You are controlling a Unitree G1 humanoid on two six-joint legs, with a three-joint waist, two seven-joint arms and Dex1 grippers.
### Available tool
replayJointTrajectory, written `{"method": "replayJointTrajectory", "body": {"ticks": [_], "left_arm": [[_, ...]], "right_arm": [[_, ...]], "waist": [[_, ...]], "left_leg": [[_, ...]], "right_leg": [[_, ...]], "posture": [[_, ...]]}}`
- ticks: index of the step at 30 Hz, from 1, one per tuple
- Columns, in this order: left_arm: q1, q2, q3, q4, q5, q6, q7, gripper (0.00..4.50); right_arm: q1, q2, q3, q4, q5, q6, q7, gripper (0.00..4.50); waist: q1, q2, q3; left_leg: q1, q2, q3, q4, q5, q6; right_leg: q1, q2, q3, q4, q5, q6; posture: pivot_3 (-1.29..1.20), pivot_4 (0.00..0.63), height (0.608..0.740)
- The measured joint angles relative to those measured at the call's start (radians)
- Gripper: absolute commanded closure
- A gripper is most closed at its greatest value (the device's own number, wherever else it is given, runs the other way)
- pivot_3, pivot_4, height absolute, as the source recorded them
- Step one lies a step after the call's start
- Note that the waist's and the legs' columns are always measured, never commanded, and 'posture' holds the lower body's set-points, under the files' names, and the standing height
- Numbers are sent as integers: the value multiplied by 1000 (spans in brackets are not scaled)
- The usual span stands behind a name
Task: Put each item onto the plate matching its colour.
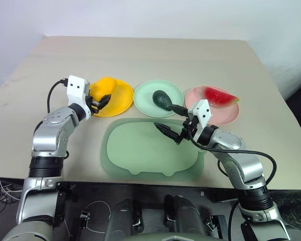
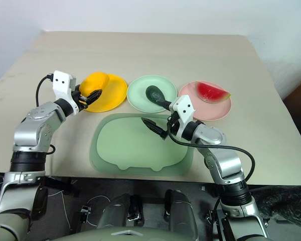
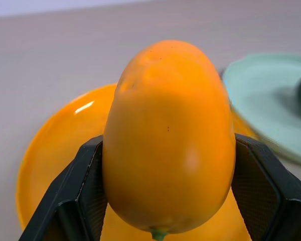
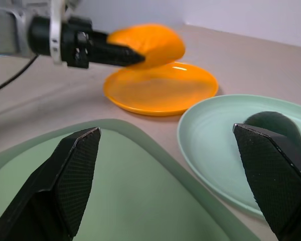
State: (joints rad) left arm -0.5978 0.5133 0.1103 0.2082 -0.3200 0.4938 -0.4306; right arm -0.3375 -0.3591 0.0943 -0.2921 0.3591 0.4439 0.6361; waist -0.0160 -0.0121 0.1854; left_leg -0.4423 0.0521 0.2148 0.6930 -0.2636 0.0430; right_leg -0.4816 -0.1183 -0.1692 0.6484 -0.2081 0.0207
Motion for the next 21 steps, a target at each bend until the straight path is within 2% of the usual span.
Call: {"method": "replayJointTrajectory", "body": {"ticks": [1, 3, 6, 14, 21], "left_arm": [[0, -8, 0, 12, 7, -6, 2, 1472], [0, -18, -3, 23, 15, -14, -2, 749], [0, -25, -3, 26, 28, -24, -1, 60], [16, -22, 7, 7, 35, -27, -1, 60], [109, 27, 76, -174, -17, -27, -64, 60]], "right_arm": [[0, -1, 0, 0, -2, 0, -1, 0], [-2, -3, 0, 0, -3, 0, -1, 0], [-3, -3, 0, 4, -7, -5, -2, 0], [-4, 1, 0, 18, -24, -11, -3, 0], [-6, -3, -5, 20, -18, -11, -2, 0]], "waist": [[0, 0, 0], [0, 0, 0], [2, 0, 0], [2, 0, 0], [0, 0, 0]], "left_leg": [[0, 0, 0, 0, 0, 0], [0, 0, 0, 0, 0, 0], [0, 0, 0, 1, 0, 0], [0, 0, 0, 2, 0, 0], [0, 0, 0, 2, -1, 1]], "right_leg": [[0, 0, 0, 0, 0, 0], [0, 0, 0, 0, 0, 0], [1, 0, 0, 0, 0, 0], [1, 0, 0, 1, 0, 0], [1, 0, 0, 1, 0, 0]], "posture": [[0, 150, 696], [0, 150, 696], [0, 150, 696], [0, 150, 696], [0, 150, 696]]}}
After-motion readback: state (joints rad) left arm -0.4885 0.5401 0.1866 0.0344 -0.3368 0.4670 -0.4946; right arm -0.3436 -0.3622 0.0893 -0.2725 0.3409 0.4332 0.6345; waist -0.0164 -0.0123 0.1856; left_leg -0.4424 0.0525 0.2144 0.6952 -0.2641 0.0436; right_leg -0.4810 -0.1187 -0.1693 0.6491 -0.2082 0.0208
